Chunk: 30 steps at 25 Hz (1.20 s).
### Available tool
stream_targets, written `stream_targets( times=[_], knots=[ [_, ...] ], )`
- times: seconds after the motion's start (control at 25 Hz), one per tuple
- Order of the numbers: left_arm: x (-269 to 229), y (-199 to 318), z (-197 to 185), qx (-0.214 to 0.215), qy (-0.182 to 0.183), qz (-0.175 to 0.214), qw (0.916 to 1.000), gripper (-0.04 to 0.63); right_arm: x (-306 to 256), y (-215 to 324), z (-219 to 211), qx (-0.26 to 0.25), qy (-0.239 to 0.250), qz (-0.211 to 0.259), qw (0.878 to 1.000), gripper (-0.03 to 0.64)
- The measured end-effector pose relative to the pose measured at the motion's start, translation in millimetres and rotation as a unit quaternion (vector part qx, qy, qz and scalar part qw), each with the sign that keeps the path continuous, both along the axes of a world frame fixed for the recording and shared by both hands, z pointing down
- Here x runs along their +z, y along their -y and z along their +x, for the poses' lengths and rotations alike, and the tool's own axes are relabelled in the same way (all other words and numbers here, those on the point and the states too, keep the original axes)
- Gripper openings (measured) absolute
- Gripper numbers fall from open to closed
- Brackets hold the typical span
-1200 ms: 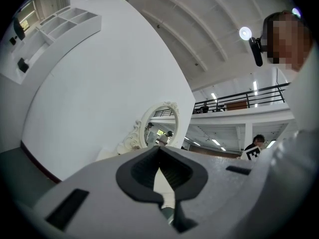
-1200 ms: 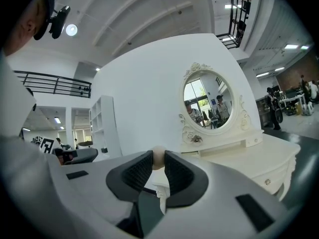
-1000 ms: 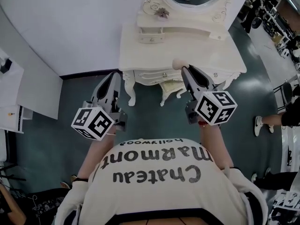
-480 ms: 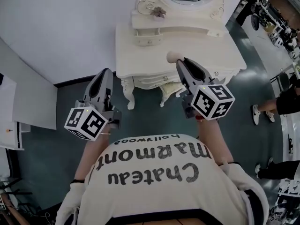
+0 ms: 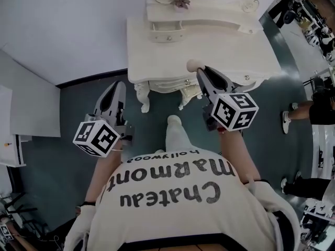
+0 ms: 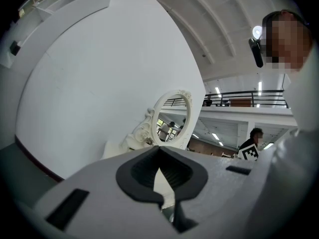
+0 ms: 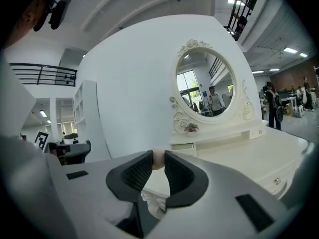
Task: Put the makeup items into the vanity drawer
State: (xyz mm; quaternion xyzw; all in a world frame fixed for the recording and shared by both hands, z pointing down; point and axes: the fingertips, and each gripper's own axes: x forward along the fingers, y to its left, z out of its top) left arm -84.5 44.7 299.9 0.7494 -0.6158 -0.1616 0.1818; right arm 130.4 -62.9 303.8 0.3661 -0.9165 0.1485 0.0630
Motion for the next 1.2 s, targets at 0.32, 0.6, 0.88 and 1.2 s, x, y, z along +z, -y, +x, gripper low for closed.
stream_targets(
  times=[0.32,0.6,0.88,1.2],
  knots=[
    [23,56,-38,-0.046,0.018,-0.041,0.998,0.008,20,87,-27,-0.022,-0.006,-0.013,1.0,0.092],
    [12,109,-70,-0.111,0.011,-0.034,0.9931,0.008,21,181,-55,-0.065,-0.015,-0.015,0.998,0.092],
    [6,129,-108,-0.194,0.011,-0.022,0.9807,0.008,31,257,-80,-0.112,-0.03,-0.012,0.993,0.092],
    [28,153,-119,-0.222,0.007,-0.061,0.9731,0.008,76,297,-113,-0.164,-0.046,-0.066,0.983,0.094]
  ],
)
